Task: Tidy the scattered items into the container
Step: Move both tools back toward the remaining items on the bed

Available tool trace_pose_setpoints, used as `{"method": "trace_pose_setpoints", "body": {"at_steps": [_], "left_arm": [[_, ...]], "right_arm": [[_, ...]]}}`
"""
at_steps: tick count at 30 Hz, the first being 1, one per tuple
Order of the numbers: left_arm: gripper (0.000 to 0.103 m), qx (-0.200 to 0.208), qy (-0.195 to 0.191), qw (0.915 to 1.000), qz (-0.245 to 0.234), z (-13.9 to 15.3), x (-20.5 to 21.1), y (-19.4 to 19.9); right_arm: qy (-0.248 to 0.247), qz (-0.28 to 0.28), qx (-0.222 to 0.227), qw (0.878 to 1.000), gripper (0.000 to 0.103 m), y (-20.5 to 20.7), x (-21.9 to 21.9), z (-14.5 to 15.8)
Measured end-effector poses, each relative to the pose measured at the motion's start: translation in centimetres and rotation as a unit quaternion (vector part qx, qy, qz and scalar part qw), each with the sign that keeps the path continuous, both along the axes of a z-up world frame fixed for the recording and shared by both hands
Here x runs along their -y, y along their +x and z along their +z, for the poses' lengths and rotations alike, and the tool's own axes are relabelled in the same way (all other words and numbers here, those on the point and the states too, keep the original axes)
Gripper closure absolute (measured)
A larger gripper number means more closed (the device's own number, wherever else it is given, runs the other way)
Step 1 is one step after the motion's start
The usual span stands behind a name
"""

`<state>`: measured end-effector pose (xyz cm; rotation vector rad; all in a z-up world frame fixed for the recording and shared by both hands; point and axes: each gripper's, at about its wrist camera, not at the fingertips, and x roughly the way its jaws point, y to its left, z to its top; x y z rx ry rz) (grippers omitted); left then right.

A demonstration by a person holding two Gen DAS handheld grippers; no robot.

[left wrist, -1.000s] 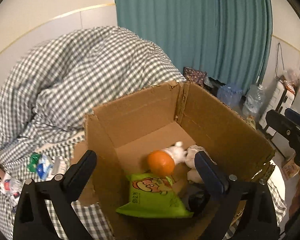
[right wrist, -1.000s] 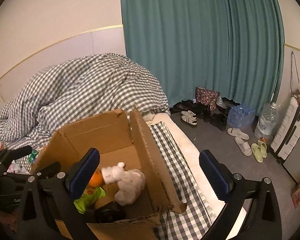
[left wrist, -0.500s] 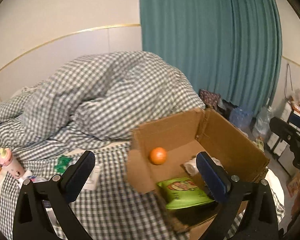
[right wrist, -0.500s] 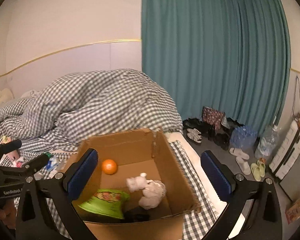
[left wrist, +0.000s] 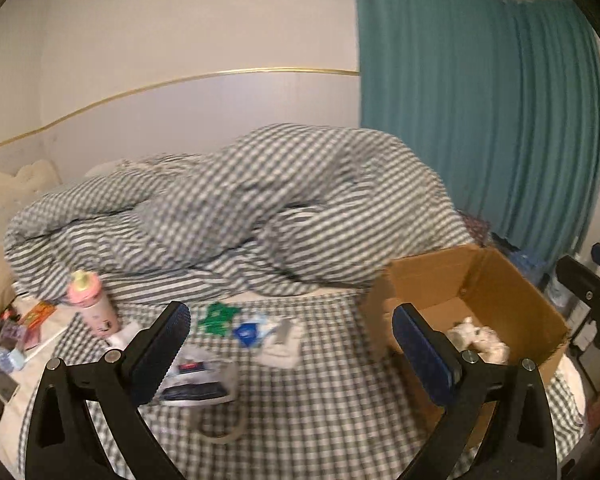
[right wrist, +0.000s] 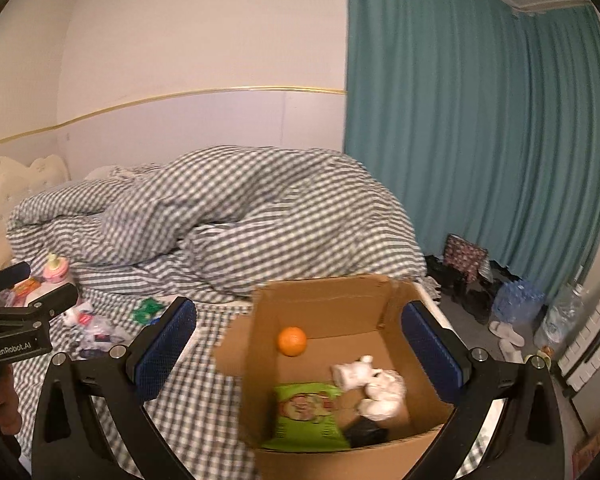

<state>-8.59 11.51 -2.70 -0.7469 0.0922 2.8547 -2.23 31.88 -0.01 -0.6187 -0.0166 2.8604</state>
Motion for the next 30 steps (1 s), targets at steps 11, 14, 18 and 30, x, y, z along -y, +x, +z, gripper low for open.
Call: {"method": "trace_pose_setpoints", "body": {"at_steps": [11, 14, 18, 30], "left_arm": [[0.000, 0.023, 0.004, 0.9972, 0.071, -0.3, 8.9, 0.1], [0.000, 0.048, 0.009, 0.9953, 0.084, -0.7, 11.2, -0.2], [0.000, 0.060, 0.002, 0.9918, 0.113, -1.1, 14.0, -0.2], [0.000, 0.111, -0.032, 0.9801, 0.162, -3.9, 19.7, -1.2]], "right_arm": [[0.000, 0.050, 0.021, 0.999, 0.000, -2.5, 6.6, -0.5], [-0.003, 0.064, 0.028, 0.998, 0.000, -3.4, 8.4, -0.9], [0.000, 0.084, 0.034, 0.996, 0.000, -4.5, 11.0, -1.2], [-0.004, 0.126, 0.067, 0.990, 0.000, -8.1, 17.0, -4.0]]}}
